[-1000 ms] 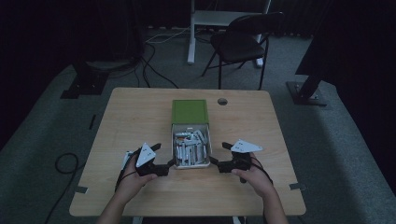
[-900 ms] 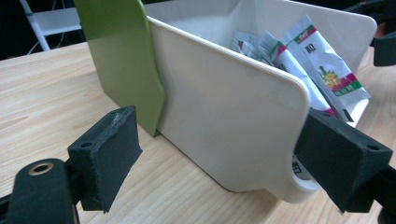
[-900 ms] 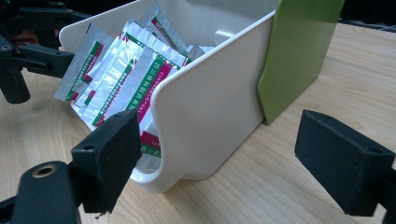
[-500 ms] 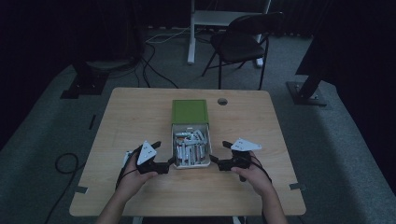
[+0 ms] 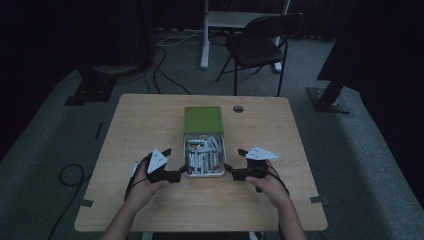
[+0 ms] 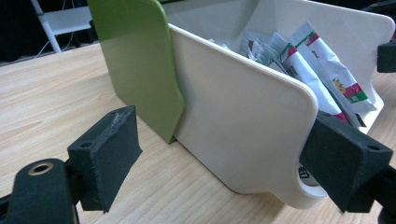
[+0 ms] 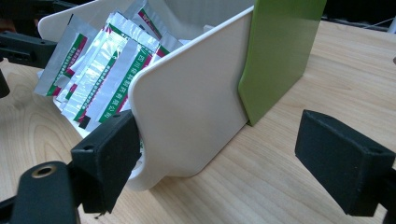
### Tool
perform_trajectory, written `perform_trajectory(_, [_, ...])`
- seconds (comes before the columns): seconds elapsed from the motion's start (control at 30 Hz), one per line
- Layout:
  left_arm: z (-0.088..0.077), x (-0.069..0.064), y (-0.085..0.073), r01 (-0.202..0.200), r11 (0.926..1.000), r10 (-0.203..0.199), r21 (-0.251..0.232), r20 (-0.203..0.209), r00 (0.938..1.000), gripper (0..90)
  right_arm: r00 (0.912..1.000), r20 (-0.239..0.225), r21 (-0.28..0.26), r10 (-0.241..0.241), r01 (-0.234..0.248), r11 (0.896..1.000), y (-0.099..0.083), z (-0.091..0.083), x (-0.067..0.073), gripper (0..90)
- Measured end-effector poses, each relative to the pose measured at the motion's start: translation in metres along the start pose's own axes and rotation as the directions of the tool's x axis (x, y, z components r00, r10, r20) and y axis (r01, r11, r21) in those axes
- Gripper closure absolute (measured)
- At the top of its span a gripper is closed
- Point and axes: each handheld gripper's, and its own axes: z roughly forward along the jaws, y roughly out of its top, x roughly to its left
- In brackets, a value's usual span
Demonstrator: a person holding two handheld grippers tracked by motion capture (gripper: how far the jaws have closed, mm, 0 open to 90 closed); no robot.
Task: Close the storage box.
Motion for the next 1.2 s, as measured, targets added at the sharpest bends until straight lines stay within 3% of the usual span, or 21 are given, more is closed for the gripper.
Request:
perform_trajectory(0.8, [0.007,0.009,0.002,-0.005,1.0,0.005,-0.005,-0.013,0.9999,15.1,0.9998,0.004,-0.009,0.022,-0.022,1.0,0.002,0.009,-0.004,13.9])
perform_trajectory(1.2, [0.011,0.014,0.003,0.018,0.9998,-0.019,-0.003,-0.016,0.9997,15.1,0.9997,0.012,-0.004,0.023,-0.023,1.0,0.004,0.012,-0.005,13.8])
